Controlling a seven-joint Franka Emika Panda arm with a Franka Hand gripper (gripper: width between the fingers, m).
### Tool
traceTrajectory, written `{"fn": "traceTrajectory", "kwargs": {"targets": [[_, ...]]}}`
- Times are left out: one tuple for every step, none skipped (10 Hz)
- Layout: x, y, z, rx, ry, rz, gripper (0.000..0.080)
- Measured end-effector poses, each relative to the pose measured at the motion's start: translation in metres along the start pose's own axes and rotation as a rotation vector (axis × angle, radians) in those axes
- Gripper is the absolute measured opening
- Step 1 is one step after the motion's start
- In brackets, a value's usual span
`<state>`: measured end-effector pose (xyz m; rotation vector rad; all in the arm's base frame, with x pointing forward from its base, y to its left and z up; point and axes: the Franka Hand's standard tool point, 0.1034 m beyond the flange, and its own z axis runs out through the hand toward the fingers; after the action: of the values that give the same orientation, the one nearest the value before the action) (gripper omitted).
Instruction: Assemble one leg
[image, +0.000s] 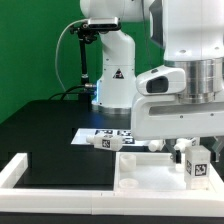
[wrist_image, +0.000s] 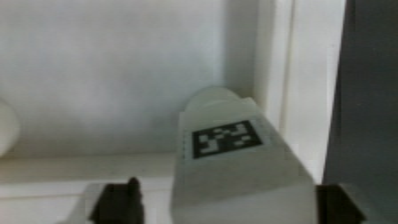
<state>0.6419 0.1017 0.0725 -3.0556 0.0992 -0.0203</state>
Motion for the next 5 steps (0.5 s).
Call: {"fn": "traceTrajectory", "kwargs": {"targets": [[0.0000, -0.0001, 0.0000, 0.000, 0.000, 0.079, 0.0284], [0.0000, -0.0002, 0.0000, 0.001, 0.000, 0.124, 0.0284], [0.0000, -0.0002, 0.0000, 0.001, 0.000, 0.204, 0.0284], [0.0001, 0.0001, 0.0000, 0.000, 0.000, 0.282, 0.0284], [0.0001, 0.0005, 0.0003, -0.004, 0.002, 0.379, 0.0284]]}}
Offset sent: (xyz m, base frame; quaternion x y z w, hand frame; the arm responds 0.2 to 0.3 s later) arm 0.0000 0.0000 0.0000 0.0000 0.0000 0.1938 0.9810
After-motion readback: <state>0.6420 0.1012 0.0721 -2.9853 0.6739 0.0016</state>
